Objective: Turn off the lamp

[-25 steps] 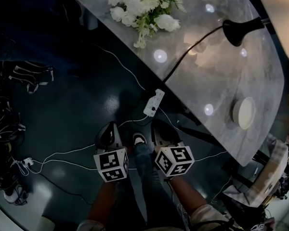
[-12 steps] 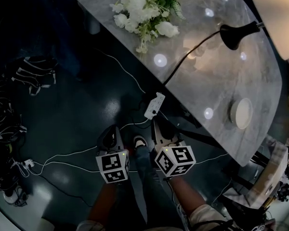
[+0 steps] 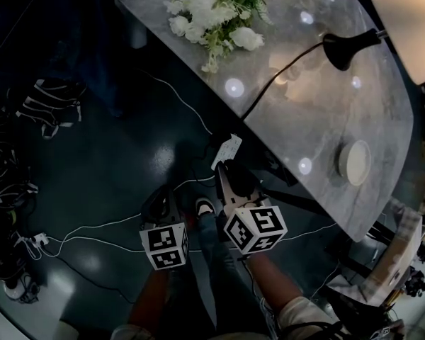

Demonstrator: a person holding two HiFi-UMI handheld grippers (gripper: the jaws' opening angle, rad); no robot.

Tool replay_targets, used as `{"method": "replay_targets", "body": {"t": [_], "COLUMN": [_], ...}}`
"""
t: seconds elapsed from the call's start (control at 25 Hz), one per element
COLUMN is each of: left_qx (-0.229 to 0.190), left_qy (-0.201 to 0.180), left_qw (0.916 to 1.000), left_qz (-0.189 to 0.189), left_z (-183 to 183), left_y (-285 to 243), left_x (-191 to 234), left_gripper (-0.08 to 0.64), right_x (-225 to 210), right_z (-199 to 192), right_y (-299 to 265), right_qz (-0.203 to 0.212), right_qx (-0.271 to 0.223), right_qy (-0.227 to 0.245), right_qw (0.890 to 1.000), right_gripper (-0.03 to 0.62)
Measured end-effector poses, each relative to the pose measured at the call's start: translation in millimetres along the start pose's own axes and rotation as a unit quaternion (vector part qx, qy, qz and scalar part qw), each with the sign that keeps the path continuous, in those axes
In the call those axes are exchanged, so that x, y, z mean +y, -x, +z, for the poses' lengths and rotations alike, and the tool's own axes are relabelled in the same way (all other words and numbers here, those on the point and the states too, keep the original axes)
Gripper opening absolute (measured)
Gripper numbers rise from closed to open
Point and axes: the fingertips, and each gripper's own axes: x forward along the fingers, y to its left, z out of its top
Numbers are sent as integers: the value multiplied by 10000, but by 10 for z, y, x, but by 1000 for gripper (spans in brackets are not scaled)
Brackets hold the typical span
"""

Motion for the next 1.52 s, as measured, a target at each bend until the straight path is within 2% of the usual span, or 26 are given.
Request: {"method": "replay_targets", "body": {"t": [0.52,0.92,1.2,1.4,1.52], "left_qx": [123,173,212,206,223], "left_qy": [-31,-125,-176,-226,-233], "left_qw": [9999,9998,9996,9995,9995], "left_qz": [22,-11,-32,-35,-19], "left_z": [-78,-111,-133,-142,-156], "left_y": [32,2,-24,-46,-55], "left_x": [130,128,115,115,113], "left_gripper": [-9,-9,-9,-9,-9], "right_x": [88,127,107,64,58], "right_z": [247,480,504,504,507], "right_y": [-194,-320,-354,-358,-361], "right_qz": [3,-19,-122,-226,-234], "right_qx": [-196,-390,-397,-378,-364], "right_qy": [123,87,14,30,39], "right_qw": [9997,9992,9991,9990,9991], "right_gripper": [129,129,126,80,77]}}
